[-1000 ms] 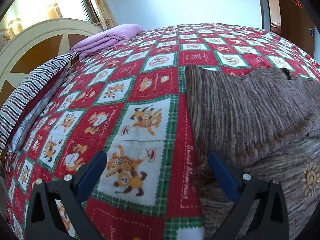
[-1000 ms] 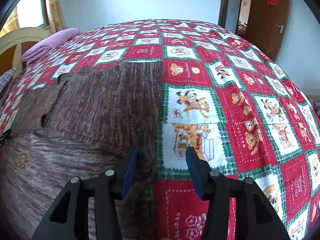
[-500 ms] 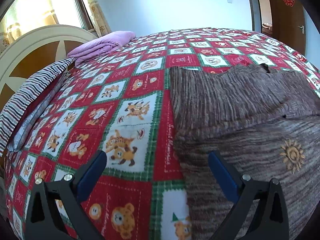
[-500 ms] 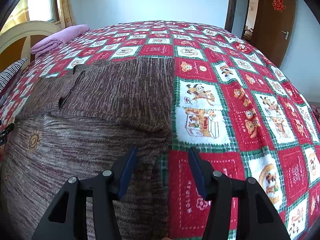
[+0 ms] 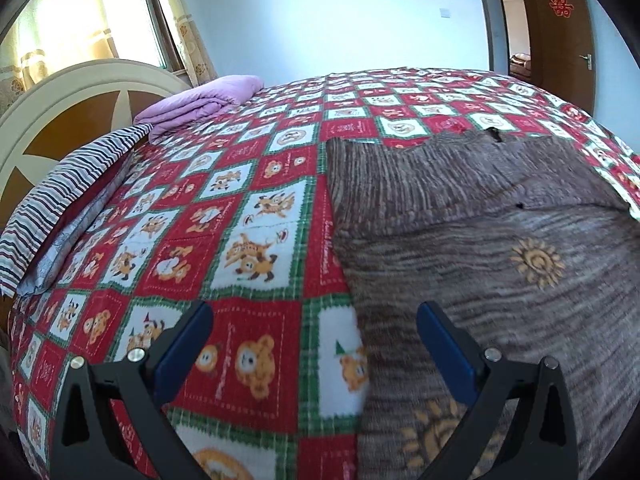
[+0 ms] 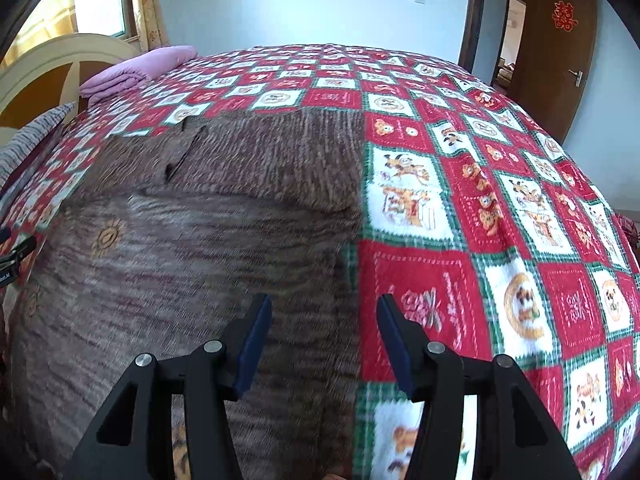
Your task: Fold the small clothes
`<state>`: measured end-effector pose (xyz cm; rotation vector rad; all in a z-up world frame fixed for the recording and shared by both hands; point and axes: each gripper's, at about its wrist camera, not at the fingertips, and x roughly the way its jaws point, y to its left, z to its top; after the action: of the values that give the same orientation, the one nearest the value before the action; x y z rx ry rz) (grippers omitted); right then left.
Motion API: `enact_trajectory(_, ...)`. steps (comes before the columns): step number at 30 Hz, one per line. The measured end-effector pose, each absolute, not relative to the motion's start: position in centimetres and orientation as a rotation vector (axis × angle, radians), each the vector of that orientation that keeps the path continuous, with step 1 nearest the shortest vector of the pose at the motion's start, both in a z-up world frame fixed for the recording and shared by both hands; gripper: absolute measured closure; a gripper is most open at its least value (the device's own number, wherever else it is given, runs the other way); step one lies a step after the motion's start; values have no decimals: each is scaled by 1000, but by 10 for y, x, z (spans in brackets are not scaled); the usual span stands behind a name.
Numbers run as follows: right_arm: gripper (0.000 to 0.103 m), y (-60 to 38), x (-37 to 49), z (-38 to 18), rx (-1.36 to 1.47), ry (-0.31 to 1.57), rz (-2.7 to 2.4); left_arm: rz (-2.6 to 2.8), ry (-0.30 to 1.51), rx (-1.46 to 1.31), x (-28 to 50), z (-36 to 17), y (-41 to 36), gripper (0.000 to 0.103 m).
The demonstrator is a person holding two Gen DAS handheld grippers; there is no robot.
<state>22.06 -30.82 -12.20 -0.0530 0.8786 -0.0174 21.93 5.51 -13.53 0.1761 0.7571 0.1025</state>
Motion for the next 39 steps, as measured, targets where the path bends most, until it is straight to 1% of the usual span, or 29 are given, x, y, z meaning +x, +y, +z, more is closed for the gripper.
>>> enact_trajectory(20, 45, -272, 158, -136, -127, 933, 52, 42, 777, 237, 150, -139, 44, 0)
enact_trajectory(39, 44, -260, 106, -149, -150, 994, 89, 9, 824, 252, 106, -144, 50, 0)
